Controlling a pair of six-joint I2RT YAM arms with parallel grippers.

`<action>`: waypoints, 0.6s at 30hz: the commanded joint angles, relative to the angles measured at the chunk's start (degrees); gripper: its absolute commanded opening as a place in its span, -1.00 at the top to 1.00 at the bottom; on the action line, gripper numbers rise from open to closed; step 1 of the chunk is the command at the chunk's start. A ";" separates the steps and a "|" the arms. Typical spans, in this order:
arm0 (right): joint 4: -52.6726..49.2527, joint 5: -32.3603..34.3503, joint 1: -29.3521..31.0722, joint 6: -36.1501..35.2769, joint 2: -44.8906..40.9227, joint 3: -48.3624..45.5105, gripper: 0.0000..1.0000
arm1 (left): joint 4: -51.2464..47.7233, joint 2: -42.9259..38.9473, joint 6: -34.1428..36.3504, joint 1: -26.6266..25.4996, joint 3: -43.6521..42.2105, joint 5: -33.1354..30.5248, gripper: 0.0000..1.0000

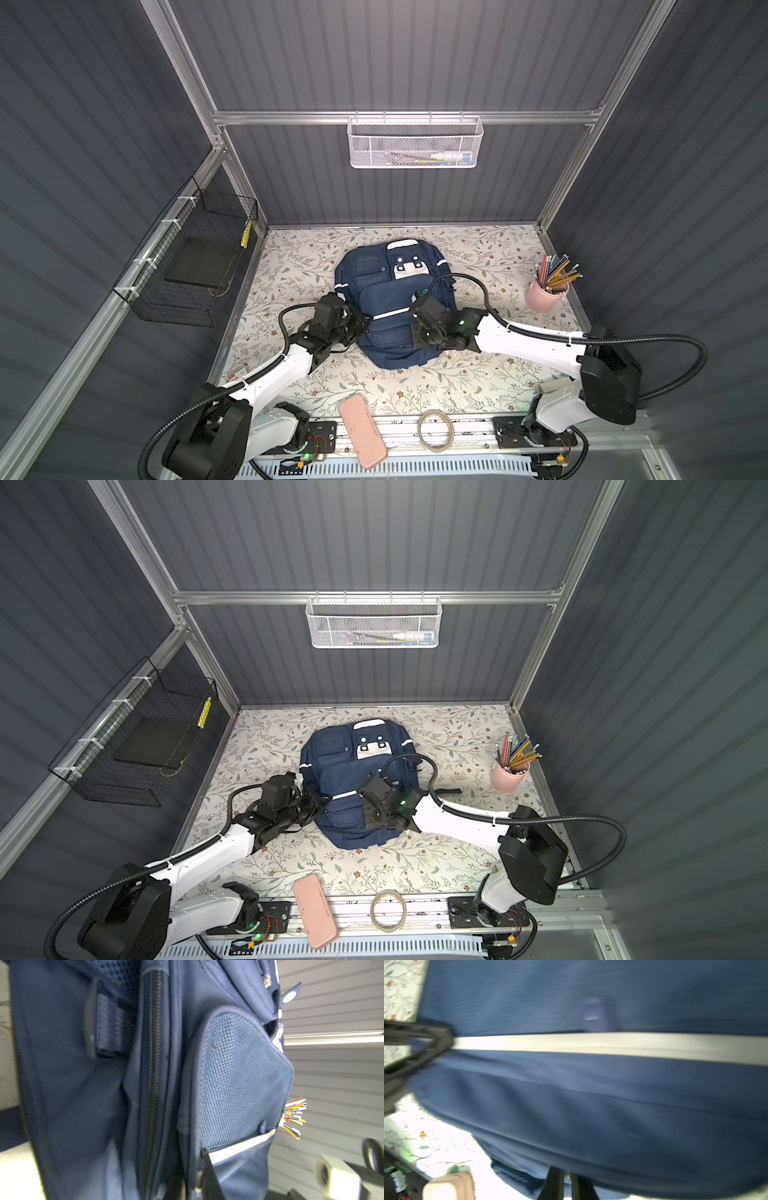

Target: Pack the student bag

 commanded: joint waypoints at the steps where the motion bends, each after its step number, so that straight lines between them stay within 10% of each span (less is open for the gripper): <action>1: -6.83 3.38 -6.76 -5.06 -1.87 -2.28 1.00 | -6.15 -2.28 3.17 2.84 1.21 -1.29 1.00; 8: -8.11 1.12 -13.57 -14.28 -0.88 0.41 1.00 | -8.01 -2.57 4.99 4.26 2.15 -1.02 1.00; 18: -8.16 -2.34 -5.06 -9.27 -4.58 -2.06 1.00 | -5.60 7.65 9.90 9.41 9.22 1.44 1.00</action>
